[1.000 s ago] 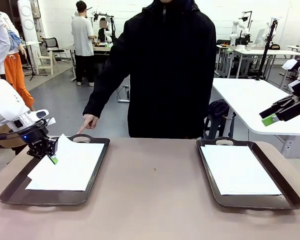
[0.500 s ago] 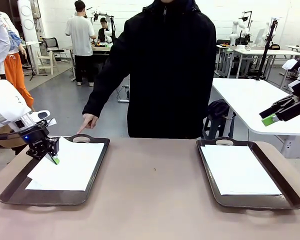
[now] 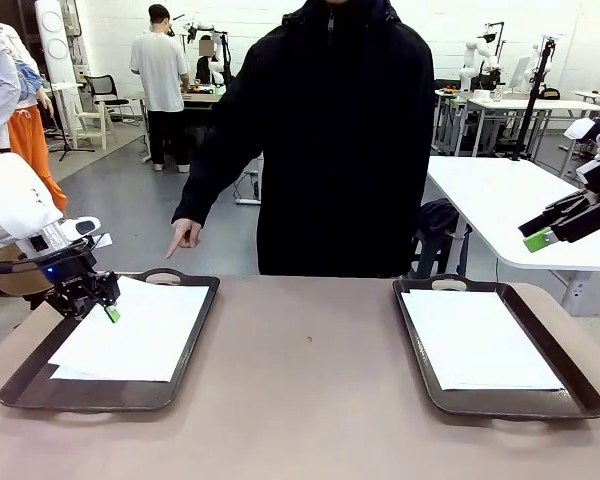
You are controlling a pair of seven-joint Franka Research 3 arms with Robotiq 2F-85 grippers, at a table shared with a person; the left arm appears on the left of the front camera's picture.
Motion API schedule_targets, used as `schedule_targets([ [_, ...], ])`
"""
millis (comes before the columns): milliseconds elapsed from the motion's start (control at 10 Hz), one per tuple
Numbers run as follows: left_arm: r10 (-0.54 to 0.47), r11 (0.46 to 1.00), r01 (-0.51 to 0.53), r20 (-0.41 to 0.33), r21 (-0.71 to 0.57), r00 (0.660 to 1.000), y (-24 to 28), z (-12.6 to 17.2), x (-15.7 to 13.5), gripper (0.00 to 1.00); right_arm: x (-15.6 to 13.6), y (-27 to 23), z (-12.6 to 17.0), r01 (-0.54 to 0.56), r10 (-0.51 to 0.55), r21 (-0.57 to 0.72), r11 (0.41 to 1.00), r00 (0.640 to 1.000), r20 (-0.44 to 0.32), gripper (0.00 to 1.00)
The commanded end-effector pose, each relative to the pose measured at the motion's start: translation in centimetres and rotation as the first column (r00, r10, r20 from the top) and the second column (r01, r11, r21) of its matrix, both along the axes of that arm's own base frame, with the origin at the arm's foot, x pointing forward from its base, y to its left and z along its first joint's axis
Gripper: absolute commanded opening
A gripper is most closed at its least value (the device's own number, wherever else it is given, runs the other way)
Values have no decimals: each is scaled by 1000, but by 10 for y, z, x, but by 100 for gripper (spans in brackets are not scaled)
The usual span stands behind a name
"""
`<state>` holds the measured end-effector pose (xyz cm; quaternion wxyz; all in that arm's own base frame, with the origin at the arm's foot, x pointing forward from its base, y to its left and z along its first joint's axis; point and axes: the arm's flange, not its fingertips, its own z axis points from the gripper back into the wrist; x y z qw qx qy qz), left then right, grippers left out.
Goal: Sort the A4 documents.
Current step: Place the A4 Paper in the designated Handle tray.
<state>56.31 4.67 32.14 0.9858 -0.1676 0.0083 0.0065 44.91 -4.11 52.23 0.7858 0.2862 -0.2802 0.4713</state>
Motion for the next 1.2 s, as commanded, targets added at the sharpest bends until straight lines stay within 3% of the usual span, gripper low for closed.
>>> schedule_targets([
  [0, 20, 999, -19, -12, 45, 1000, 0, 7, 1, 95, 0, 2, 0, -2, 2, 10, 1000, 1000, 0, 100],
  [100, 20, 999, -19, -12, 50, 1000, 1, 8, 1, 81, 0, 2, 0, -2, 2, 10, 1000, 1000, 0, 100],
  [200, 17, 999, -17, -12, 51, 1000, 2, 8, 1, 100, 0, 2, 0, -2, 2, 10, 1000, 1000, 0, 100],
  [400, 15, 999, -15, -3, 52, 1000, 2, 10, 2, 100, 0, 2, 0, -2, 2, 10, 1000, 1000, 0, 100],
  [500, 62, 997, -62, 4, 56, 998, 2, 10, 2, 100, 0, 2, 0, -2, 2, 10, 1000, 1000, 0, 100],
  [600, -5, 1000, 5, 1, 26, 1000, 2, 4, 2, 100, 0, 2, 0, -2, 2, 10, 1000, 1000, 0, 100],
  [1100, -5, 1000, 5, 1, 26, 1000, 2, 4, 2, 100, 0, 2, 0, -2, 2, 10, 1000, 1000, 0, 100],
])
